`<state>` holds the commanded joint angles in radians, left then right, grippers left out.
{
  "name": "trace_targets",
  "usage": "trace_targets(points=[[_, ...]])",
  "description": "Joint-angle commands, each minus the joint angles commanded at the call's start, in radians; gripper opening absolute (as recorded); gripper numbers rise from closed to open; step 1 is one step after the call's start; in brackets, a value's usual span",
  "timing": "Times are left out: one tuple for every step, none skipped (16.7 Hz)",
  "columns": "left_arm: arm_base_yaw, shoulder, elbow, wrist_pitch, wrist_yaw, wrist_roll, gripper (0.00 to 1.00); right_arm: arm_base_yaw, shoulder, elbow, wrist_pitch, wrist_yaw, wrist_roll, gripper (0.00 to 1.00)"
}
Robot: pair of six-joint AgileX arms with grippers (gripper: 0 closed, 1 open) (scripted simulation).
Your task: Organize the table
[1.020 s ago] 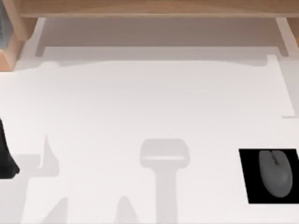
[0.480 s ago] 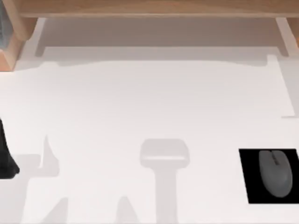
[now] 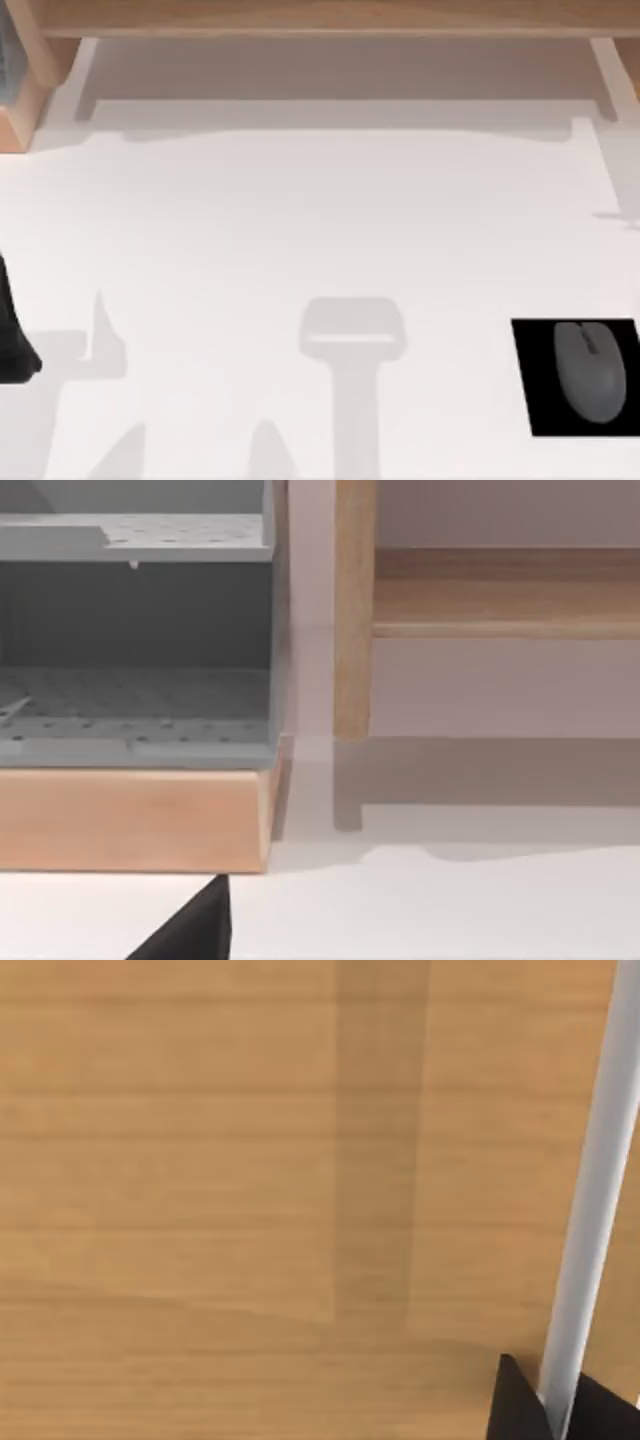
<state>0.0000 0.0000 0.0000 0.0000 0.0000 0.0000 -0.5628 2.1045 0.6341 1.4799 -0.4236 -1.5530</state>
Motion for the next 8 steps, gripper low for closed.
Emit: trace_targets(points=[[0.000,0.000,0.000,0.000,0.000,0.000,1.00,0.012,0.008,0.031,-0.018,0.012,0.000,0.00],[0.000,0.000,0.000,0.000,0.000,0.000,1.00,0.026,0.018,0.051,-0.035,0.026,0.000,0.00],[0.000,0.000,0.000,0.000,0.000,0.000,1.00,0.036,0.025,0.062,-0.045,0.034,0.000,0.00],[0.000,0.000,0.000,0.000,0.000,0.000,1.00,0.037,0.026,0.063,-0.046,0.034,0.000,0.00],[0.000,0.000,0.000,0.000,0.000,0.000,1.00,0.037,0.026,0.063,-0.046,0.034,0.000,0.00],[0.000,0.000,0.000,0.000,0.000,0.000,1.00,0.037,0.026,0.063,-0.046,0.034,0.000,0.00],[0.000,0.000,0.000,0.000,0.000,0.000,1.00,0.031,0.023,0.058,-0.046,0.033,0.002,0.00],[0.000,0.000,0.000,0.000,0.000,0.000,1.00,0.032,0.024,0.061,-0.048,0.034,0.002,0.00]])
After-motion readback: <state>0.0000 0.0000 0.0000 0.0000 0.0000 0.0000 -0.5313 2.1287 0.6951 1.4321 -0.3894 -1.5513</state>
